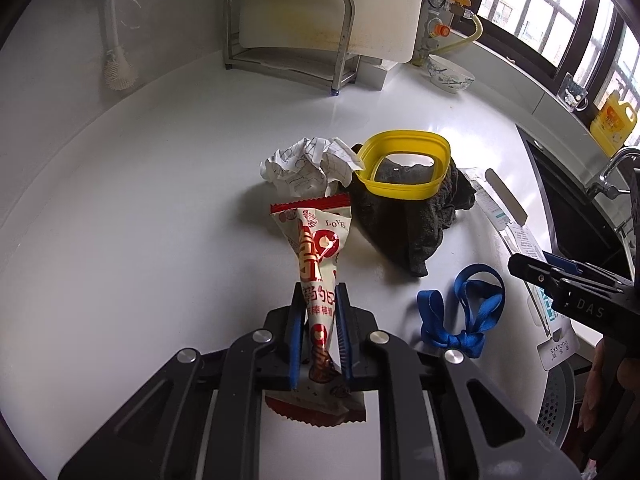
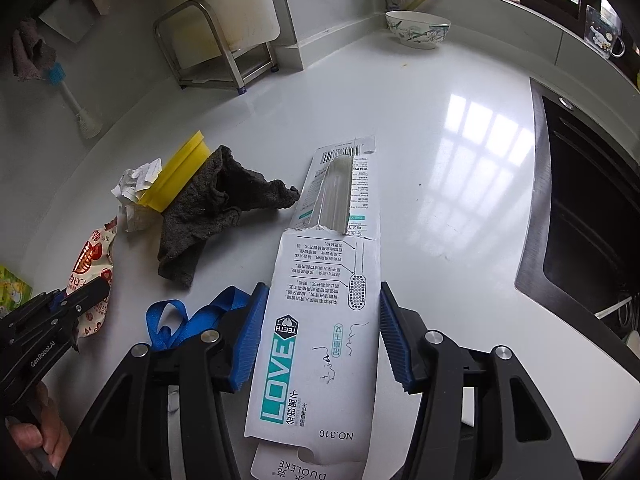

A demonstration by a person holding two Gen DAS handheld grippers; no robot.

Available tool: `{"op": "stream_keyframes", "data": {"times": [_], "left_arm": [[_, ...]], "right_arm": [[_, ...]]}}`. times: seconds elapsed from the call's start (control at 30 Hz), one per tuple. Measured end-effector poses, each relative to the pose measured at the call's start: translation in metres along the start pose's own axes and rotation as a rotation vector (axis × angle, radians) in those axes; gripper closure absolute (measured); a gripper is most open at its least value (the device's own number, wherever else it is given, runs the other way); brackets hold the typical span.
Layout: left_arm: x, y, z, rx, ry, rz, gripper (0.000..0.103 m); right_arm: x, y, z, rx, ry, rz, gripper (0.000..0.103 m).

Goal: Collect trash
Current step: 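Lift the wrapper and toothpaste box and carry both toward the wastebasket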

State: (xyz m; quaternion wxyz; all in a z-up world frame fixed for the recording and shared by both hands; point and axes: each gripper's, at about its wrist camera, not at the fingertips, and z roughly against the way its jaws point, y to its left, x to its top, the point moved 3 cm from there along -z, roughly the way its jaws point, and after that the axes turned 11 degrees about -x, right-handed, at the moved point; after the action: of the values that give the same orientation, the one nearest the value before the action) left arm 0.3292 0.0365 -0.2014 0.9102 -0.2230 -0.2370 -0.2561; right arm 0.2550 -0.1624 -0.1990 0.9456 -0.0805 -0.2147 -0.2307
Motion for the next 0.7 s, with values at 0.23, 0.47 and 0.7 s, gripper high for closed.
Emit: {"op": "stream_keyframes", "data": {"times": [0.23,0.47,0.7], "left_arm": [[-0.006,-0.008,0.017,0.008,-0.019,0.006,0.088],[-0.014,-0.021,0.035,0.025,-0.033,0.020,0.088],[-0.023,-0.043,0.055,0.035,-0.054,0.022,0.088]], "right_arm": [[-0.009,-0.006,0.013,0.033,-0.015,0.002,0.051],[-0.018,-0.013,0.033,0.068,-0.033,0.006,0.051],[-0.034,-0.026,0.055,0.103,-0.047,0.022,0.051]]}}
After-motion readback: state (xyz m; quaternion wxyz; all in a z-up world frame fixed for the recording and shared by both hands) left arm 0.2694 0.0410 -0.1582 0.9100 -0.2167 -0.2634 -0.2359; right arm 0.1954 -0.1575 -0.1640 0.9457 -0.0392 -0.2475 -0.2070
